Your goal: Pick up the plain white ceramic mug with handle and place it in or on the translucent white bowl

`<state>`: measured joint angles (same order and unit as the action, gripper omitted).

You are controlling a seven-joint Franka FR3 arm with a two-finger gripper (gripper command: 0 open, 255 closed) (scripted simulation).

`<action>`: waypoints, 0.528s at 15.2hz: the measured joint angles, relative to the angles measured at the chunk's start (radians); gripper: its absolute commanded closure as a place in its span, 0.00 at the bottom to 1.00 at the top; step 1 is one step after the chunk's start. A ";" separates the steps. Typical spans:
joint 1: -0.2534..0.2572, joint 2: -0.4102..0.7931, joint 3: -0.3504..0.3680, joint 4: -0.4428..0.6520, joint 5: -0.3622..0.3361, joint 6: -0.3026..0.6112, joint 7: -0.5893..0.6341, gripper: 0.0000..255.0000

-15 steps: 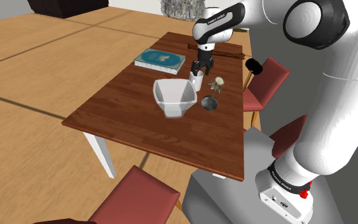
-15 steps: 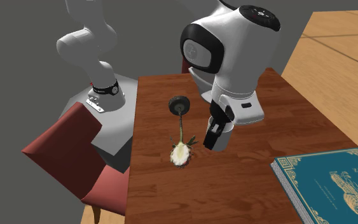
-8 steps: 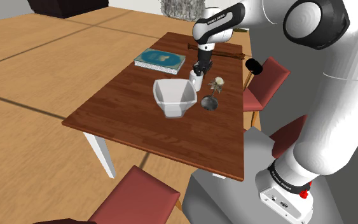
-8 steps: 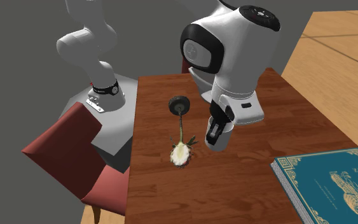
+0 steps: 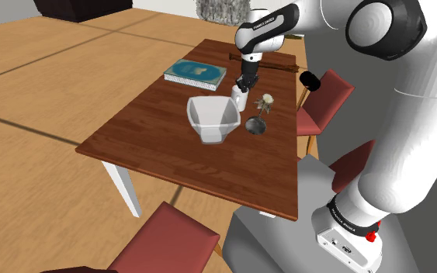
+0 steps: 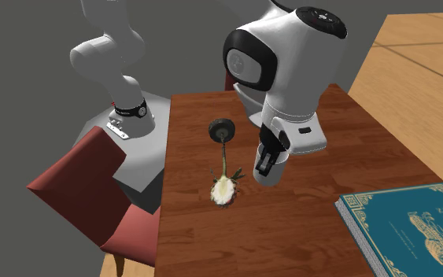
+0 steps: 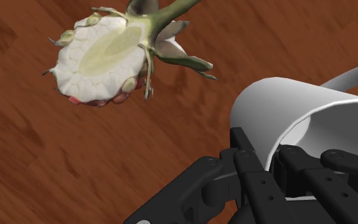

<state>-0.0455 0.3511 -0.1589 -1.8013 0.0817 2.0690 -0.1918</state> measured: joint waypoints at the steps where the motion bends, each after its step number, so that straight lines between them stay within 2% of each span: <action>1: 0.000 -0.003 0.000 0.003 -0.001 -0.006 0.000 1.00; 8: 0.002 -0.036 -0.003 0.045 -0.008 -0.080 0.006 1.00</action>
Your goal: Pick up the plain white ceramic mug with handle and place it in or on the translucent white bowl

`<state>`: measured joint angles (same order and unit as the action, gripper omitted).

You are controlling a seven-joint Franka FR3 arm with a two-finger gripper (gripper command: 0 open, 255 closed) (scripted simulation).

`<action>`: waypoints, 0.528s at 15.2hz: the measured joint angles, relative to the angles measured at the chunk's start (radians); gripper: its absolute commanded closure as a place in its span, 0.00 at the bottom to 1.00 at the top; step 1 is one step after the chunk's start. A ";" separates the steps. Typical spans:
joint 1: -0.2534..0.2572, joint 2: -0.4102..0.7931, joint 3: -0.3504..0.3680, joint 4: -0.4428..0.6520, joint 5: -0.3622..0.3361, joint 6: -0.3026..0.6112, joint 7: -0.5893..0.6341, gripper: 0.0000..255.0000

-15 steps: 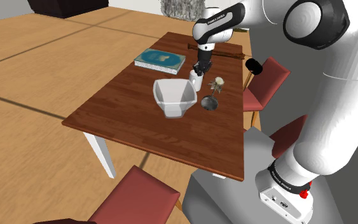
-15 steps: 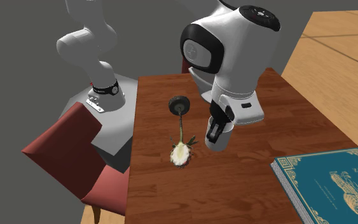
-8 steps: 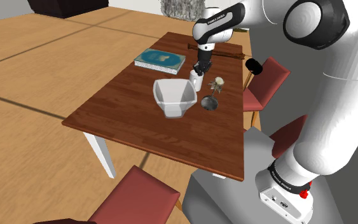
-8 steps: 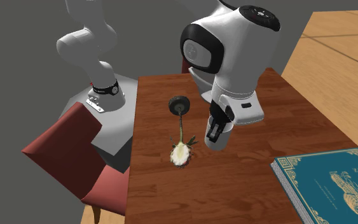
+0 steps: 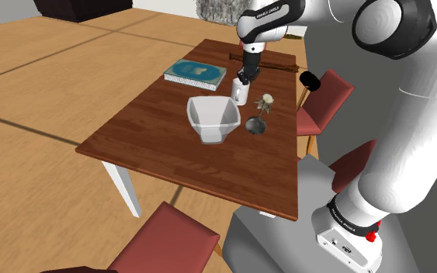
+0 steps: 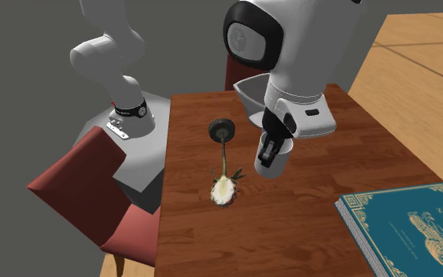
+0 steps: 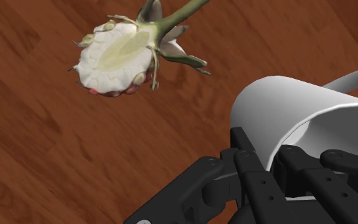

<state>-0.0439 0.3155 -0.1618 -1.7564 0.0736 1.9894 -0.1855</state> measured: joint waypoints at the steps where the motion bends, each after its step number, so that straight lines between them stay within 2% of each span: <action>1: 0.000 -0.008 -0.001 0.004 -0.002 -0.012 0.001 1.00; 8: 0.000 -0.035 -0.003 0.058 -0.008 -0.092 0.005 1.00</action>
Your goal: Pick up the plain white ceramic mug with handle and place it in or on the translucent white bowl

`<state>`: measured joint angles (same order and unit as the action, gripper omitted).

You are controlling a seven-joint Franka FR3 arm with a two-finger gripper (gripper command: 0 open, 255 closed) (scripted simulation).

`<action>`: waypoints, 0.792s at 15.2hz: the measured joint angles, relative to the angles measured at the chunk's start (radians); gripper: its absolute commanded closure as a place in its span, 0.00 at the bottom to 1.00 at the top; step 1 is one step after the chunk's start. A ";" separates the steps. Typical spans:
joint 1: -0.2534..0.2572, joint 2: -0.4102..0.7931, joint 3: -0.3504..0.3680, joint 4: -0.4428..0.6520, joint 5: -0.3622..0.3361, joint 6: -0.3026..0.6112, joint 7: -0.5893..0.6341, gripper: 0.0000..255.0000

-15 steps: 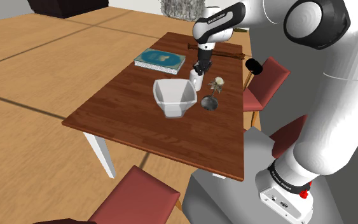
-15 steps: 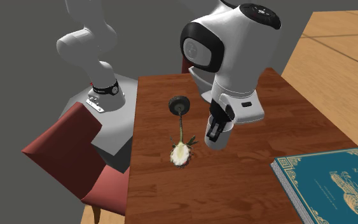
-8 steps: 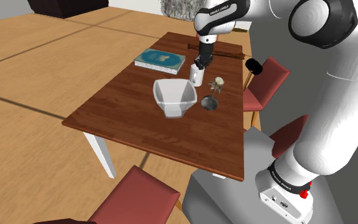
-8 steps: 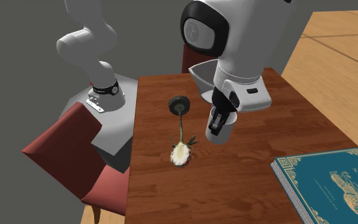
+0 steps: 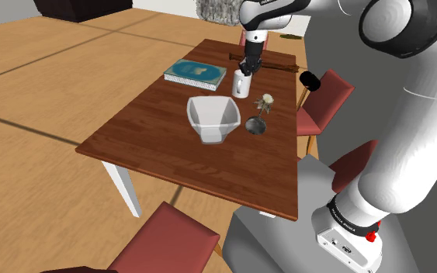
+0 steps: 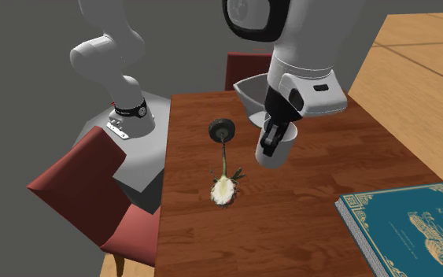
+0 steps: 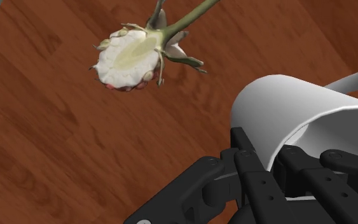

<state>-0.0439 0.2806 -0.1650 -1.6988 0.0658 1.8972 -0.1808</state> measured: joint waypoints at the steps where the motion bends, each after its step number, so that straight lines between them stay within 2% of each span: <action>1: 0.001 -0.003 0.000 0.012 -0.001 -0.015 0.002 1.00; 12: -0.002 -0.021 -0.002 0.135 -0.006 -0.156 0.006 1.00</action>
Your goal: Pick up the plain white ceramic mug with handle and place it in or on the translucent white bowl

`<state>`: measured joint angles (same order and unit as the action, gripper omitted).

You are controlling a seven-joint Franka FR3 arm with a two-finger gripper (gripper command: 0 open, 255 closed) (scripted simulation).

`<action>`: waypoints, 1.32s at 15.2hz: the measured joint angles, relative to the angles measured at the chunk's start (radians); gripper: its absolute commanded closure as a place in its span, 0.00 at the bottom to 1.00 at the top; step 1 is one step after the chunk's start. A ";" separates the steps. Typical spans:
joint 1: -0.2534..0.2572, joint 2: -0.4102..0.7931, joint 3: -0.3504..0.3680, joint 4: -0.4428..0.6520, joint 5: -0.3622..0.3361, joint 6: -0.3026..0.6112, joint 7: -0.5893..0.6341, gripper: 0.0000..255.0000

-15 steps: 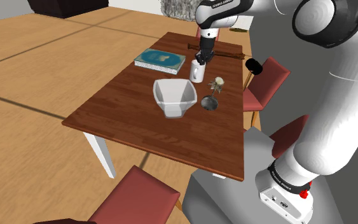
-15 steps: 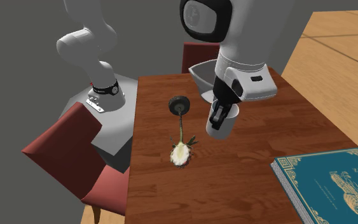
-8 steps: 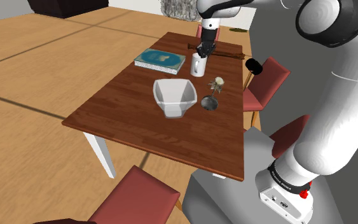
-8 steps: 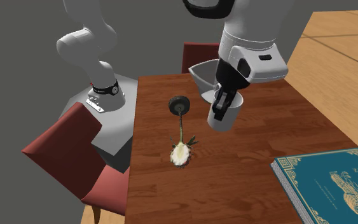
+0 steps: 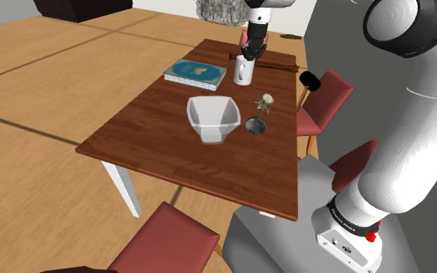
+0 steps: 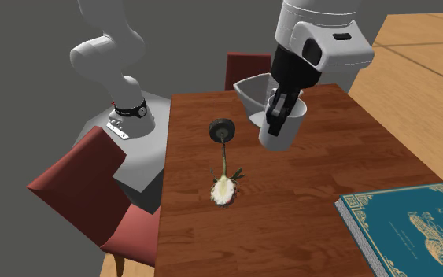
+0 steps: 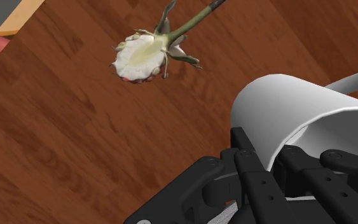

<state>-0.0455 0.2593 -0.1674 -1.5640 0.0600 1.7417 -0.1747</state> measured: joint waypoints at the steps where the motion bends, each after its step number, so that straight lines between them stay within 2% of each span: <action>1: -0.001 0.001 0.000 0.016 0.000 -0.015 0.000 1.00; 12: -0.003 0.007 -0.001 0.171 0.000 -0.164 0.006 1.00; 20: 0.089 -0.149 0.053 -0.001 -0.020 -0.142 0.148 1.00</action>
<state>0.0434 0.1101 -0.1141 -1.5654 0.0400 1.5999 -0.0270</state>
